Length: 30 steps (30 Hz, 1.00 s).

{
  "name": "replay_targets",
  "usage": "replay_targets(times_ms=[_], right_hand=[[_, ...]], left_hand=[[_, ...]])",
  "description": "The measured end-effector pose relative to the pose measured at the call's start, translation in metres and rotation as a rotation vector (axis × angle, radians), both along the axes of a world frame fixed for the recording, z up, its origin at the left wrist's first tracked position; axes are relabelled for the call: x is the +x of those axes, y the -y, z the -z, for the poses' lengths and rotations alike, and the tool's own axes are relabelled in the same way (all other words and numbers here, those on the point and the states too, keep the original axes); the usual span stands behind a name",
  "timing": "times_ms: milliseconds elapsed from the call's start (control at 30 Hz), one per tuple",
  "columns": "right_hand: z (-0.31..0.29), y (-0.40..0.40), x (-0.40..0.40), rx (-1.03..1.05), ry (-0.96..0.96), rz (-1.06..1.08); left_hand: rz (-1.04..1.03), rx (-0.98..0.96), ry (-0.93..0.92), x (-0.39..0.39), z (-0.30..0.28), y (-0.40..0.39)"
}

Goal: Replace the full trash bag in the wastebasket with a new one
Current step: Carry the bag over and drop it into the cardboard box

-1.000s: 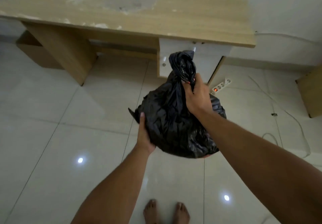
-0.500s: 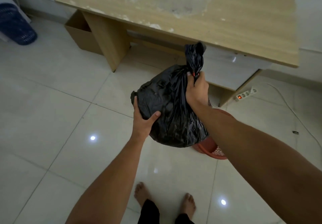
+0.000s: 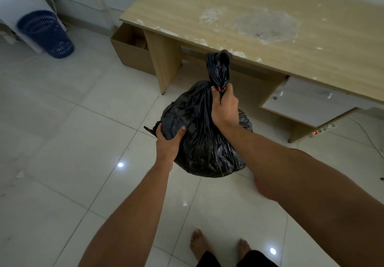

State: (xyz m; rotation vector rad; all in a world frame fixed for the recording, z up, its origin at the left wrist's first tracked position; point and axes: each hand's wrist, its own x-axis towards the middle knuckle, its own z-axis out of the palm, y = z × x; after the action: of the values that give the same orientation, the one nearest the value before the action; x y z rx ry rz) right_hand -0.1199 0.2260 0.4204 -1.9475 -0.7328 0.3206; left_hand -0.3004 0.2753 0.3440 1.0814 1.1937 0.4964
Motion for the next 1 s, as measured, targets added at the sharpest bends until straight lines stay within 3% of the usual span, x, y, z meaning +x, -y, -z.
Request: replay_targets(times_ms=[167,667,1000], right_hand=[[-0.009,-0.064,-0.020,0.024,0.075,-0.058],[-0.006,-0.313,-0.065,0.050,0.063,-0.220],[-0.002,-0.490,-0.108,0.026,0.064,-0.198]], left_hand=[[-0.061,-0.015,0.005,-0.018,-0.009,-0.055],[-0.232,-0.044,-0.073,-0.071,-0.003,-0.283],[-0.169,-0.070,-0.108,-0.112,0.011,-0.461]])
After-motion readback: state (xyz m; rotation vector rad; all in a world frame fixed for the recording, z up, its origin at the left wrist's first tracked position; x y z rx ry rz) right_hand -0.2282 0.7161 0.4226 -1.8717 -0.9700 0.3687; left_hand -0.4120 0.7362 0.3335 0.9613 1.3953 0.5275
